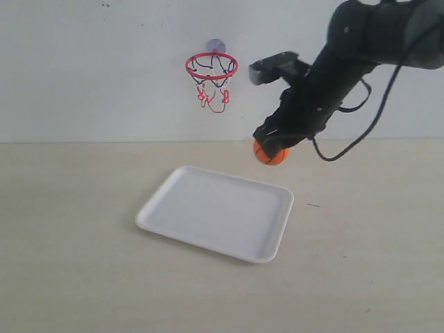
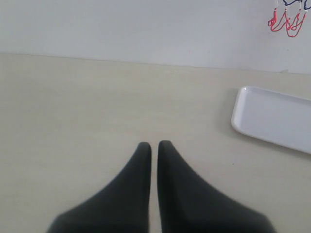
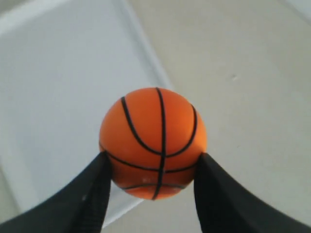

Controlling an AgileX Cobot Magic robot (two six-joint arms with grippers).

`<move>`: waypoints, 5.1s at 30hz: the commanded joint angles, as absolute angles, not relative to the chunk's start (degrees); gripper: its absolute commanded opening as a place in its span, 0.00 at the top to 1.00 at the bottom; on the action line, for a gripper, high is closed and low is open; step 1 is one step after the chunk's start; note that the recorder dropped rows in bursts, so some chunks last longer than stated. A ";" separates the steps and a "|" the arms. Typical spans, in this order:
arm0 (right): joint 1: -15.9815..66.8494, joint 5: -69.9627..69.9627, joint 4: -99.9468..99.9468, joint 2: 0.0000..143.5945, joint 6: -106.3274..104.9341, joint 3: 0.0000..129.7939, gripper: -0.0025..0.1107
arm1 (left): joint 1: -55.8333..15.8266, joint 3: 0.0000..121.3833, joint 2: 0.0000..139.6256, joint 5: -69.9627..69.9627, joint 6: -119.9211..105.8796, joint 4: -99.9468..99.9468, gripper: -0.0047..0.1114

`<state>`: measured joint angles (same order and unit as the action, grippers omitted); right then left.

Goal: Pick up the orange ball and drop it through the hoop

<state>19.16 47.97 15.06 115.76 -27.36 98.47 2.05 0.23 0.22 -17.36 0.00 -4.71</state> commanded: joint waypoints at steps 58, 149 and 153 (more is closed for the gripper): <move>17.18 27.22 83.28 136.61 -80.89 128.70 0.97 | 2.20 0.00 0.00 -16.68 0.39 -5.13 0.92; -2.84 60.55 83.68 74.69 -29.05 49.55 0.98 | 2.20 0.00 0.00 -16.68 0.39 -5.13 0.92; 2.14 50.64 80.46 56.93 -58.10 47.24 0.98 | 2.20 0.00 0.00 -16.68 0.39 -5.13 0.92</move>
<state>-0.17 53.82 81.40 64.28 -47.04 48.97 2.05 0.23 0.22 -17.36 0.00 -4.71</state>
